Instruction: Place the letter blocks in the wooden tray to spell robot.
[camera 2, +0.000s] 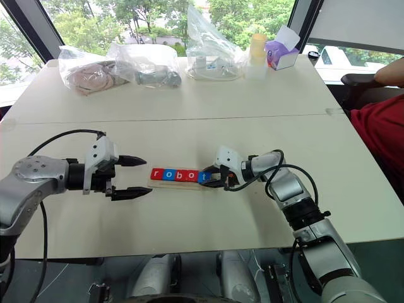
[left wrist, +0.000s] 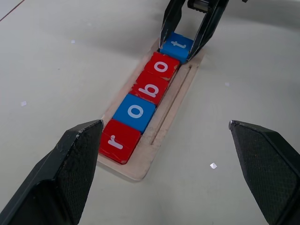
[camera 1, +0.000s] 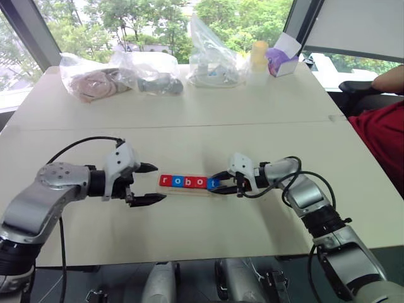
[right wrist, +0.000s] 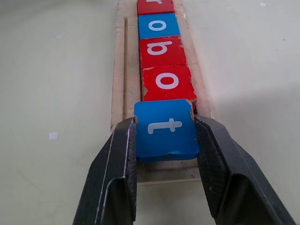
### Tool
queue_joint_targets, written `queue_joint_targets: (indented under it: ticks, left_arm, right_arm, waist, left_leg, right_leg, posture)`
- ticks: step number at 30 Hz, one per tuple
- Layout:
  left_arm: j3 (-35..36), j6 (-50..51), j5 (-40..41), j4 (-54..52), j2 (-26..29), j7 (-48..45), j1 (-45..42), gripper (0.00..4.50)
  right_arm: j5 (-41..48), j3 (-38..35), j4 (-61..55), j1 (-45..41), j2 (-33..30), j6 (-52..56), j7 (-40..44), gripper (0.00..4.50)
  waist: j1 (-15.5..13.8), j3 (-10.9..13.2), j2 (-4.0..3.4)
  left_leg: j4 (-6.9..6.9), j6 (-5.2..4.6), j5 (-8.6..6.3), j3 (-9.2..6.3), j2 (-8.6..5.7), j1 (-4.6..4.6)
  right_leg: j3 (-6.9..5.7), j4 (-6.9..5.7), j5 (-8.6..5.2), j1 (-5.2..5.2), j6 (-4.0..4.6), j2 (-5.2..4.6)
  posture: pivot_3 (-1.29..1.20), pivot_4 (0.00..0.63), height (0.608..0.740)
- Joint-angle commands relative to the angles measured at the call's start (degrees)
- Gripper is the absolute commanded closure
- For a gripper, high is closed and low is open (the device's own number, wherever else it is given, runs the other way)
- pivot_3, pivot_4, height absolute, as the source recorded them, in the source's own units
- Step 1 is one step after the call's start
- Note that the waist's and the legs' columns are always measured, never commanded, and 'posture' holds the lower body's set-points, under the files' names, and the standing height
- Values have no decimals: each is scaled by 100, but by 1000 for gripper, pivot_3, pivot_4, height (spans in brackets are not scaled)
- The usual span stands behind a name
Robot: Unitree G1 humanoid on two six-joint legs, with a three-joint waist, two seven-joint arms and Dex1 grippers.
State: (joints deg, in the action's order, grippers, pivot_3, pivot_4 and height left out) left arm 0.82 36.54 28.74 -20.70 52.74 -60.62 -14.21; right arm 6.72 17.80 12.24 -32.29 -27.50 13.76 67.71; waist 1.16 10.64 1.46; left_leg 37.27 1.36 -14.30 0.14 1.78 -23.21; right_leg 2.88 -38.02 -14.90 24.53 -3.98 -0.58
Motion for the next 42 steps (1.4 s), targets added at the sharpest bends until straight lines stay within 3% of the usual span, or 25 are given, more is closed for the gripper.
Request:
queue_joint_targets:
  ticks: [1, 3, 4, 8, 9, 18, 42]
  left_arm:
    - [85, -117, -22, -76, -10, 30, -27, 0]
    - [88, -114, -24, -79, -15, 31, -24, 0]
    - [89, -115, -26, -78, -16, 34, -21, 0]
    - [75, -124, -50, -88, -11, 46, 0, 0]
    - [74, -123, -52, -89, -12, 47, -1, 0]
    - [6, -109, -77, -62, -82, 47, -80, 0]
    - [-18, -47, -74, -153, -130, 124, -60, 0]
  right_arm:
    - [-44, 0, 17, -131, 55, -122, -24, 3329]
    - [-59, -9, 32, -124, 60, -139, -17, 3329]
    - [-62, -14, 30, -118, 62, -138, -13, 2274]
    - [-63, -109, -47, -120, 64, -123, -113, 304]
    - [-41, -140, -72, -127, 66, -92, -141, 87]
    - [158, -408, -551, 58, -43, 227, -365, 87]
    - [-236, -342, 353, -271, 93, -549, -564, 87]
  waist:
    - [0, 0, 0]
    - [0, 0, 0]
    - [0, 0, 0]
    - [1, 0, 0]
    - [1, 0, 0]
    - [-1, 0, 0]
    - [4, 0, 0]
  left_leg:
    - [0, 0, 0, 0, 0, 0]
    - [0, 0, 0, 0, 0, 0]
    - [0, 0, 0, 0, 0, 0]
    - [0, 0, 0, 0, 0, 0]
    - [0, 0, 0, 0, 0, 0]
    - [0, 0, 0, 0, 0, 0]
    - [0, 0, 0, 0, 0, 0]
  right_leg:
    - [0, 0, 0, 0, 0, 0]
    - [0, 0, 0, 0, 0, 0]
    - [0, 0, 0, 0, 0, 0]
    - [0, 0, 0, 0, 0, 0]
    - [0, 0, 0, 0, 0, 0]
    - [0, 0, 0, 0, 0, 0]
    - [0, 0, 0, 0, 0, -1]
  posture:
    - [0, 150, 740]
    - [0, 150, 740]
    - [0, 150, 740]
    - [0, 150, 740]
    - [0, 150, 740]
    - [0, 150, 740]
    - [0, 150, 740]
